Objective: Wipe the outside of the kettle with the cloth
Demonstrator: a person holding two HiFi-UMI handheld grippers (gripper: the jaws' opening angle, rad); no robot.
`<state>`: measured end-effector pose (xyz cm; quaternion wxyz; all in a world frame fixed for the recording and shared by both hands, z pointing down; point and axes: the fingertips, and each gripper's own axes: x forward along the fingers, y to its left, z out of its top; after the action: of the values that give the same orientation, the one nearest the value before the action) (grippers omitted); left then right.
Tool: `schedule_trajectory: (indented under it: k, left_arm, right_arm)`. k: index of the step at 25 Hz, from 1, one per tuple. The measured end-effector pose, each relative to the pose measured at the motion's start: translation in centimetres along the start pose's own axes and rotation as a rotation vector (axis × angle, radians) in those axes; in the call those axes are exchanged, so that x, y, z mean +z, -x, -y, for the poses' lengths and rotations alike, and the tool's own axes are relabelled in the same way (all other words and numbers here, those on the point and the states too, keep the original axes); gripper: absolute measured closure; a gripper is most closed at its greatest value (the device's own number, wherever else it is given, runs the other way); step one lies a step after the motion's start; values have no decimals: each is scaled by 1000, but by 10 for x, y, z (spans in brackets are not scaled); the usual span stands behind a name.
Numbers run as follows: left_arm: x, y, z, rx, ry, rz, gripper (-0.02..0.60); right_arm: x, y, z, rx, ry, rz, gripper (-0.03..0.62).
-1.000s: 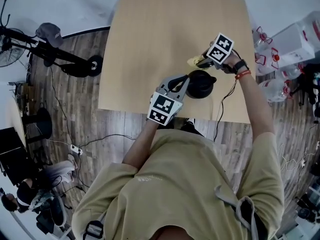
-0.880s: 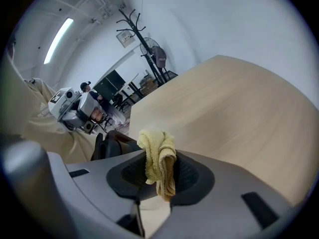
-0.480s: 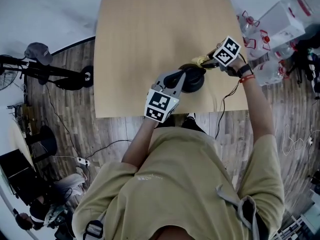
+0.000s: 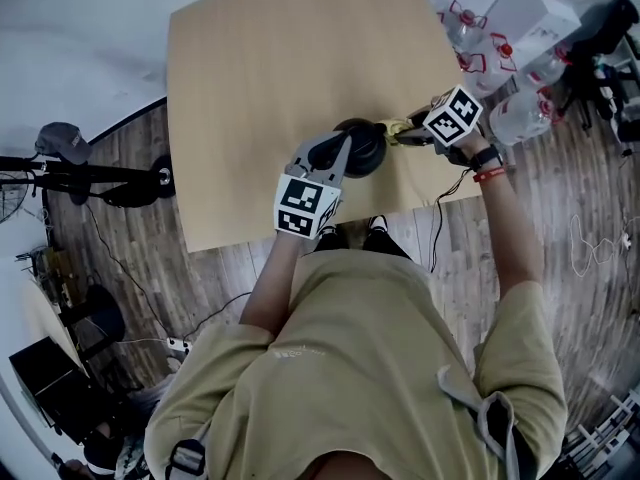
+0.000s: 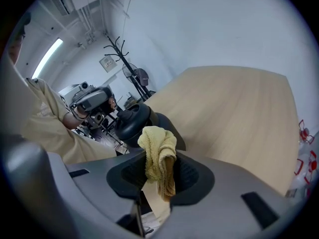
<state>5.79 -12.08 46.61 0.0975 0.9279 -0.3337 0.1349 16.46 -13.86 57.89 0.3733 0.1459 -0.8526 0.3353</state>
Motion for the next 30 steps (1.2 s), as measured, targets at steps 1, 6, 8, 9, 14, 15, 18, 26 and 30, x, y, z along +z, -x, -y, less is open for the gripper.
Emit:
schedule_trajectory:
  k: [1,6,8,9,14,15,18,26,30]
  left_arm:
    - [0,-1,2,-1,-2,0,557]
    - [-3,-3,8,8,-5,-1,557]
    - [-3,-1,8,13,-6,0,557]
    - [-4,0,8,16,-7,0,557]
    - [-7,3,10,30,-4,-6,557]
    - [-8,5,8,35,-3,-7,557]
    - [-10,12,4,50,5,-10,557]
    - [-12,26,-3,96,22,-2,557]
    - [-13,33,-9,121,32,2,557]
  right_arm:
    - [-6,2,-5,-8,-5,6,465]
    - [-28,8,-33,-26,-29,44,465]
    - [-33,6,-46,-30,-40,54,465]
    - [-36,4,-53,-30,-49,59,465]
    - [-50,-9,-84,7,-92,91,465]
    - [-50,-15,-91,15,-99,101,465]
    - [-42,-31,-110,4,-117,132,465]
    - [-19,-56,-129,-30,-169,236,465]
    - [-12,-57,-136,-2,-157,239,465]
